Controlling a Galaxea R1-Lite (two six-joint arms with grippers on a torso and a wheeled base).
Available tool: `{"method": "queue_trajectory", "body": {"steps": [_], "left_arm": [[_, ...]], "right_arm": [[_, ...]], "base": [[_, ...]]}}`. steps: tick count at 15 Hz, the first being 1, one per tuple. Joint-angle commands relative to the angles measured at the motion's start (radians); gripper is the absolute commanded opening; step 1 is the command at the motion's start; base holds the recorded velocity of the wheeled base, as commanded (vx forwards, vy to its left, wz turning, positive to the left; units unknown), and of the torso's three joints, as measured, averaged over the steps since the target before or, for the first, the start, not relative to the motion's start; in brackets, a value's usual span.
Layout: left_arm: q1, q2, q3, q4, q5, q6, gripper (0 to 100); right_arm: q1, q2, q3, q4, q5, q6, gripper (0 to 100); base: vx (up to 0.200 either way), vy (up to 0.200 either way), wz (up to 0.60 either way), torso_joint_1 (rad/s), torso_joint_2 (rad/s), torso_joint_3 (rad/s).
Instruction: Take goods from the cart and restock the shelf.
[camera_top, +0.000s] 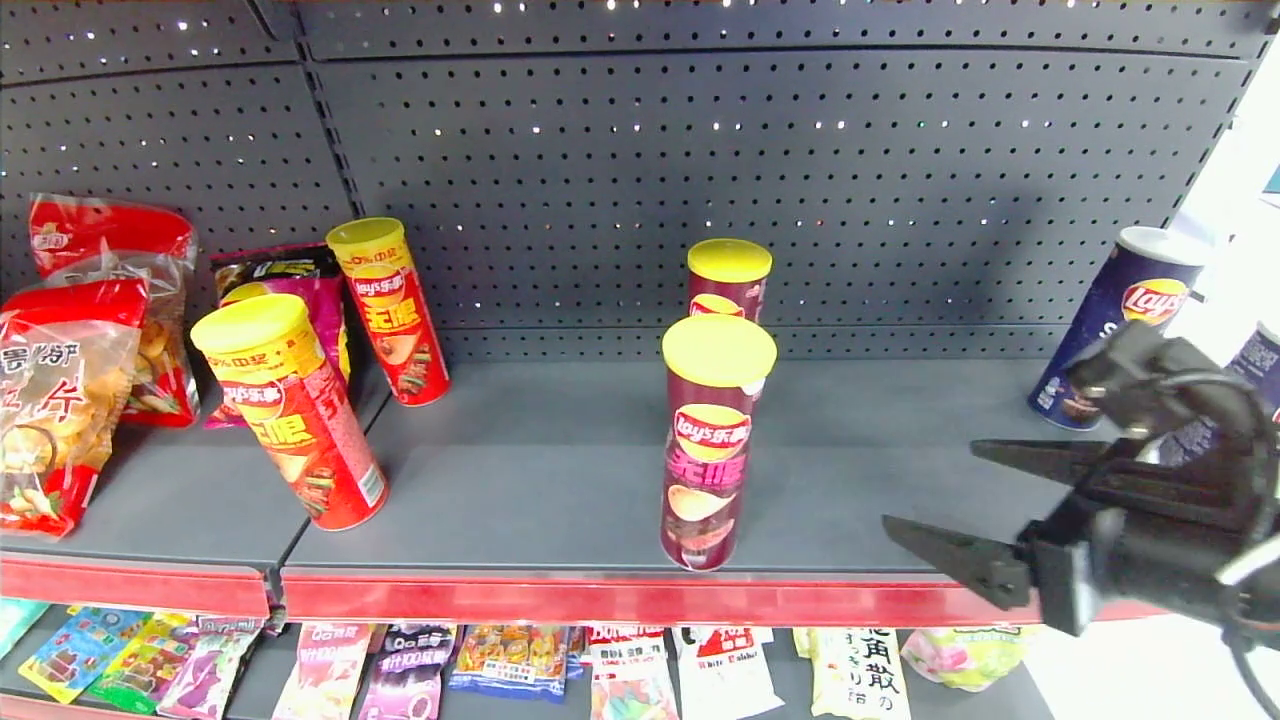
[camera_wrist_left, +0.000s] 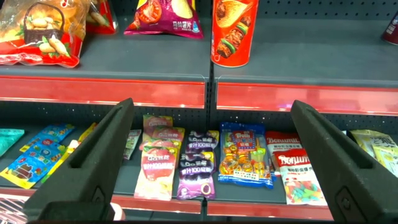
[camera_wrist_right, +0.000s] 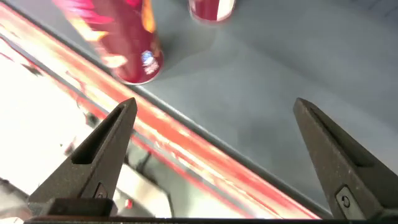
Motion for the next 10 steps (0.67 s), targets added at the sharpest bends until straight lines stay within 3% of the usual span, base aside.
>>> {"method": "queue_trajectory", "body": {"steps": [1,3,5,7,10], "left_arm": [[0.0,0.0,0.0,0.0,0.0,0.0,100],[0.0,0.0,0.0,0.0,0.0,0.0,100],[0.0,0.0,0.0,0.0,0.0,0.0,100],[0.0,0.0,0.0,0.0,0.0,0.0,100],[0.0,0.0,0.0,0.0,0.0,0.0,100]], "right_arm": [[-0.342,-0.442,0.164,0.007,0.297,-0.103,100],[-0.507,-0.612,0.246,-0.001,0.427,-0.101,100],[-0.556,-0.715,0.318,-0.003,0.372,-0.064,100],[-0.661,-0.793,0.386,-0.003,0.349,-0.05,100],[-0.675,-0.951,0.492,0.011,0.341,0.003,100]], "base": [[0.0,0.0,0.0,0.0,0.0,0.0],[0.0,0.0,0.0,0.0,0.0,0.0],[0.0,0.0,0.0,0.0,0.0,0.0],[0.0,0.0,0.0,0.0,0.0,0.0],[0.0,0.0,0.0,0.0,0.0,0.0]]}}
